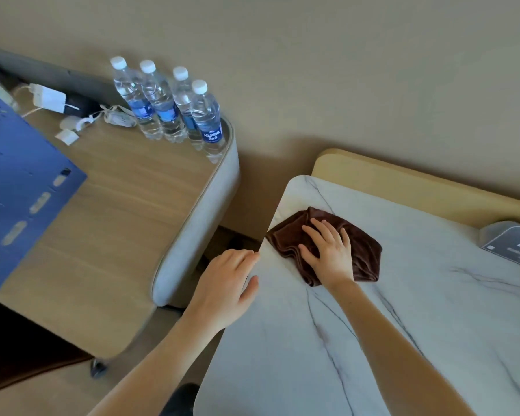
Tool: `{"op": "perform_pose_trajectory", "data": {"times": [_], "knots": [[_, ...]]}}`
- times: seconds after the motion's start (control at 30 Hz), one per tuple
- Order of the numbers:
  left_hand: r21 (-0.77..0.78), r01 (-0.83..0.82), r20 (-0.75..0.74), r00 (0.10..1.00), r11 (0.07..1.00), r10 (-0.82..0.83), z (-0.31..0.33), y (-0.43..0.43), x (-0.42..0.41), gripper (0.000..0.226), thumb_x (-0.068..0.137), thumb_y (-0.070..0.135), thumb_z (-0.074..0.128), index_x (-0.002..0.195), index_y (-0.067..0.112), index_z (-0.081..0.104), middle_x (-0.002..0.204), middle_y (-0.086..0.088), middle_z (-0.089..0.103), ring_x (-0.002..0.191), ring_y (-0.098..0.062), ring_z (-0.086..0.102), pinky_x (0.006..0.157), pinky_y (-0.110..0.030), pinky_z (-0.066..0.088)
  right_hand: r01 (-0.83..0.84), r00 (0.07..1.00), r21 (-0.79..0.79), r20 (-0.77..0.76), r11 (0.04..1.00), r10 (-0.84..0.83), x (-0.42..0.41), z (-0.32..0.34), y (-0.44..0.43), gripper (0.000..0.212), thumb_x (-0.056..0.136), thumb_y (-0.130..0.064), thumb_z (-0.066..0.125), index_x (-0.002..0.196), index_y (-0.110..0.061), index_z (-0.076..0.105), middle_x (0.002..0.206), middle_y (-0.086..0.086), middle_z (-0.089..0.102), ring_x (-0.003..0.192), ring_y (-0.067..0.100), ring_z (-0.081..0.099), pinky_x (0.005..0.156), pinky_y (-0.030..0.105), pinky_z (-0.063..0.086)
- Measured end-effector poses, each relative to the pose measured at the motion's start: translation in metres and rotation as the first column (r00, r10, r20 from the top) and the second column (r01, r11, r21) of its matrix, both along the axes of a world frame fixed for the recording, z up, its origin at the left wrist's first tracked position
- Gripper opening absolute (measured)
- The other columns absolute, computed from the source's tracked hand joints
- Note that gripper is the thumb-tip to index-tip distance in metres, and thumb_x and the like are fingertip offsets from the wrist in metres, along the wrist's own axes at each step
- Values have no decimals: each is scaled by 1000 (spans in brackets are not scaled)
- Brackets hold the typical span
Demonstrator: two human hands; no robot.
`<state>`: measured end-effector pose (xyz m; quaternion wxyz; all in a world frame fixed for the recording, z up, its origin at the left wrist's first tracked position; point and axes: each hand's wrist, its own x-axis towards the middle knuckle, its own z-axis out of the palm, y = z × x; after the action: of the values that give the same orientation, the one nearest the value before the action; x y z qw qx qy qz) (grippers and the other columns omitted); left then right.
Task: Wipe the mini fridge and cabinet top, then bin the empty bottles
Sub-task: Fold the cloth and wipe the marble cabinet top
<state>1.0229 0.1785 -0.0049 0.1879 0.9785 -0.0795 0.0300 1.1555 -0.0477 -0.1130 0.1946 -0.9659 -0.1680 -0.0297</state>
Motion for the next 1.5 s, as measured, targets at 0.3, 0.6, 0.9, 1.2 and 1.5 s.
{"op": "perform_pose_trajectory", "data": {"times": [0.3,0.6,0.9,1.2,1.5], "knots": [[31,17,14,1000,999,-17,-4,0,14,39,90,24,56,123,7,66,119,-7,69,110,-25,66,91,-37,55,29,998,-14,-49,999,-30,59,9,4,47,96,-43,56,138,-23,56,152,0,45,146,23,31,122,51,13],[188,144,163,971,972,-175,13,6,6,49,95,34,39,136,15,59,138,-3,61,132,-26,53,110,-43,42,27,968,240,236,970,-86,-46,73,15,30,90,-19,69,117,-5,69,121,11,67,115,34,61,100,51,46],[125,312,146,933,942,-329,4,-5,-54,47,94,36,50,133,13,64,134,-4,64,127,-24,59,106,-41,45,141,966,96,205,985,-158,-223,62,8,37,95,-35,53,119,-11,68,120,4,67,113,28,61,97,44,49],[108,349,39,934,931,-355,-29,-28,-127,46,93,42,48,128,18,67,131,0,66,120,-20,64,98,-38,52,243,964,40,99,969,-246,-290,52,-19,39,97,-37,48,121,-13,67,121,4,68,113,26,61,97,41,49],[120,343,92,930,932,-355,-15,-38,-159,49,92,42,54,134,19,63,139,-1,61,129,-23,57,108,-47,44,225,961,22,162,974,-226,-322,66,-27,42,98,-38,46,122,-11,67,124,8,67,116,32,62,100,49,49]]}}
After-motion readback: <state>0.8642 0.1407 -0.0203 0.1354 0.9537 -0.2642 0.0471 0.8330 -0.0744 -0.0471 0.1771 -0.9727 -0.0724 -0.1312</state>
